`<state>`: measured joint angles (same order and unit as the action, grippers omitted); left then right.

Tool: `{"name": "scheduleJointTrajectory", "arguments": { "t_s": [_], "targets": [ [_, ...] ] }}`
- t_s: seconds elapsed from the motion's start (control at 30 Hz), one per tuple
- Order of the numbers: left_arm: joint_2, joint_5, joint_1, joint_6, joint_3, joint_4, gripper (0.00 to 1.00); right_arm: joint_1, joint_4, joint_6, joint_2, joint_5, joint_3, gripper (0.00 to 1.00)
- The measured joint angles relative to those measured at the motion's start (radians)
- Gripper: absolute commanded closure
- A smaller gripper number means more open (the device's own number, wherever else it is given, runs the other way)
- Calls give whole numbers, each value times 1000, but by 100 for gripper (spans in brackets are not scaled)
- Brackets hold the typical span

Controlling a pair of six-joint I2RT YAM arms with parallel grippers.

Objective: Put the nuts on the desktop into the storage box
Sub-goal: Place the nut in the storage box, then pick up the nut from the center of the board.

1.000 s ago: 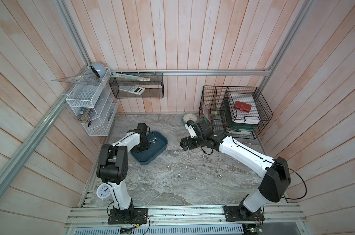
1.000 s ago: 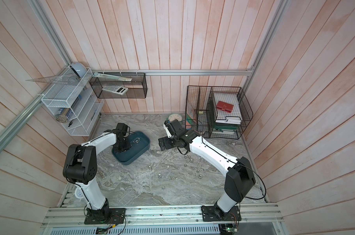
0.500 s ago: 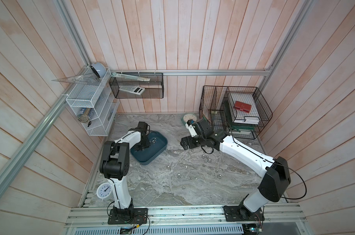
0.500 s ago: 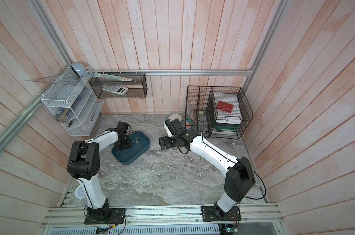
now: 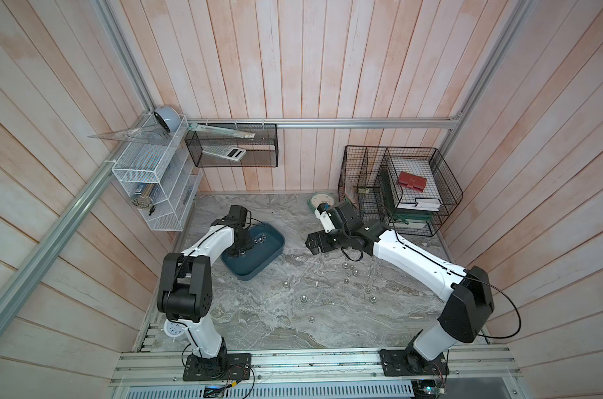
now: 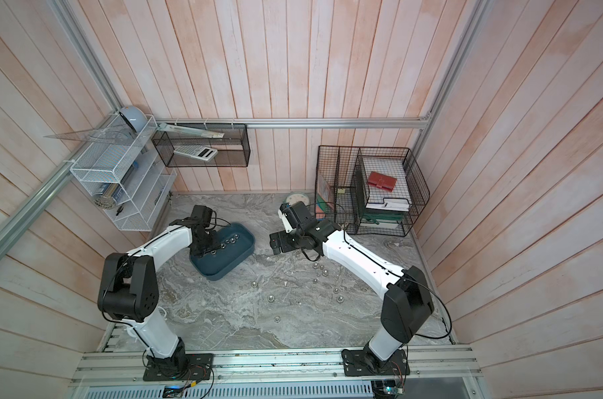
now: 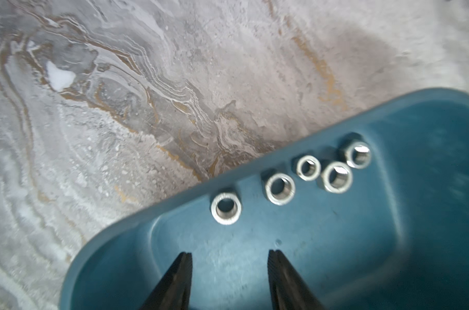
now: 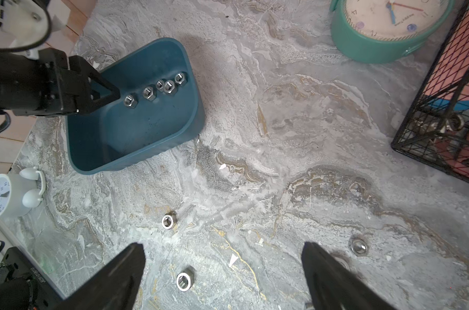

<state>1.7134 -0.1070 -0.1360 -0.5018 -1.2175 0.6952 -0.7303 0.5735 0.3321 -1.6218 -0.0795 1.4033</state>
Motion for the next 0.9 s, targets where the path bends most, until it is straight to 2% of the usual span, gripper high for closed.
{"name": "scheduleJointTrajectory", "arguments": {
  "t_s": [0.13,0.53,0.9],
  "targets": [
    [-60,4,-40,-18,26,11,44,0,-7,19,18,-8,-42,2],
    [-176,17,-251,-122,116,26,42,-4,-33,90,193,-7,-229,2],
    [-200,16,-462,-226,180,22,42,-45,-35,144,357,32,-365,2]
  ]
}}
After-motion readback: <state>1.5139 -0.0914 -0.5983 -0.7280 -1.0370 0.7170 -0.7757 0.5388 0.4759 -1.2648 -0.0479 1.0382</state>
